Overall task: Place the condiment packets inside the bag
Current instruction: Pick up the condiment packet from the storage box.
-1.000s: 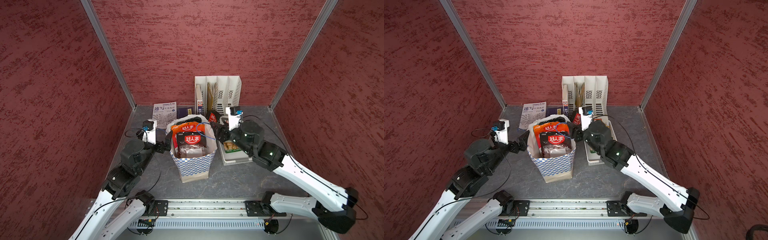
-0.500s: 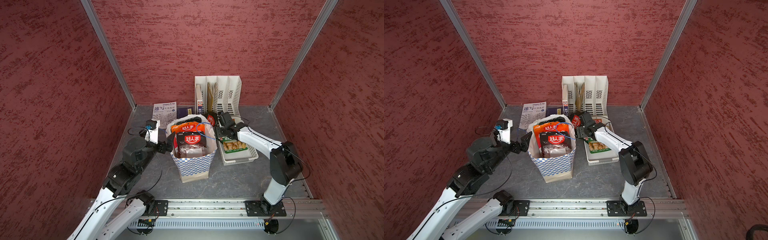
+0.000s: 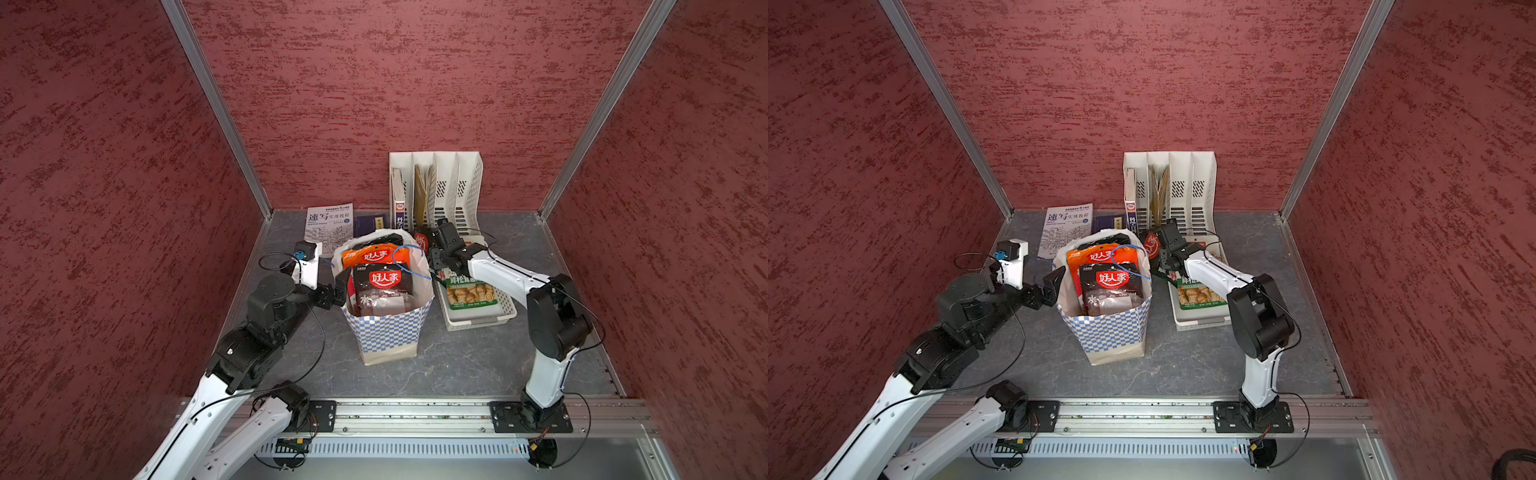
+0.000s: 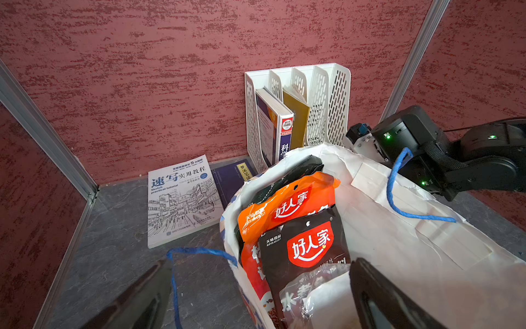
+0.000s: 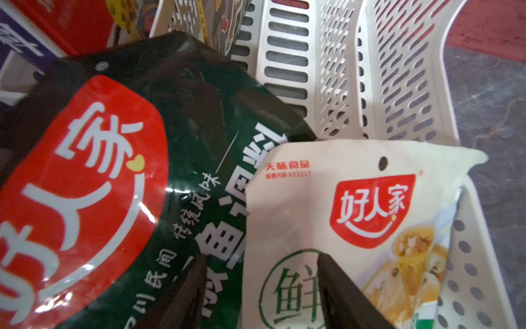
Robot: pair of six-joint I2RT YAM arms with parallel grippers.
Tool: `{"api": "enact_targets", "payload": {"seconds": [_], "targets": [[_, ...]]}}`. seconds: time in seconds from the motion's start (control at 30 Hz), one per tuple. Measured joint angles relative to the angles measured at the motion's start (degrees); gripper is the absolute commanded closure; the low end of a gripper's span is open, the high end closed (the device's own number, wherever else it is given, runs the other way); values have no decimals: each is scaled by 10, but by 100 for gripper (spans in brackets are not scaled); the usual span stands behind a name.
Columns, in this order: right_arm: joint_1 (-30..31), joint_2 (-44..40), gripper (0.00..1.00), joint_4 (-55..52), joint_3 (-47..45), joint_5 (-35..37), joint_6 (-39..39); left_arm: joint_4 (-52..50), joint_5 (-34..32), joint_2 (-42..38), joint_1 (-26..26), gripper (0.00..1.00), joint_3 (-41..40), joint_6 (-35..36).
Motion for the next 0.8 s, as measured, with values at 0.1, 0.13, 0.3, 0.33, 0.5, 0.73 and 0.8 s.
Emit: {"api": "enact_targets", "payload": {"seconds": [0.1,0.13,0.3,0.33,0.5,0.73,0.8], "targets": [[-5,0,53,9,-7,13,0,0,0,3,0,0,0,0],[-6,0,56,10,-9,17,-1,0,0,3,0,0,0,0],[-7,0,79,28,-19,31,-7,0,0,3,0,0,0,0],[-7,0,86,33,-22,34,-8,0,0,3,0,0,0,0],[-7,-21,100,54,-53,54,-25,0,4,4,0,0,0,0],[-9,-110,100,59,-101,74,-31,3,33,8,-1,0,1,1],[-10,-147,100,61,-119,74,-31,9,59,12,-4,0,1,5]]}}
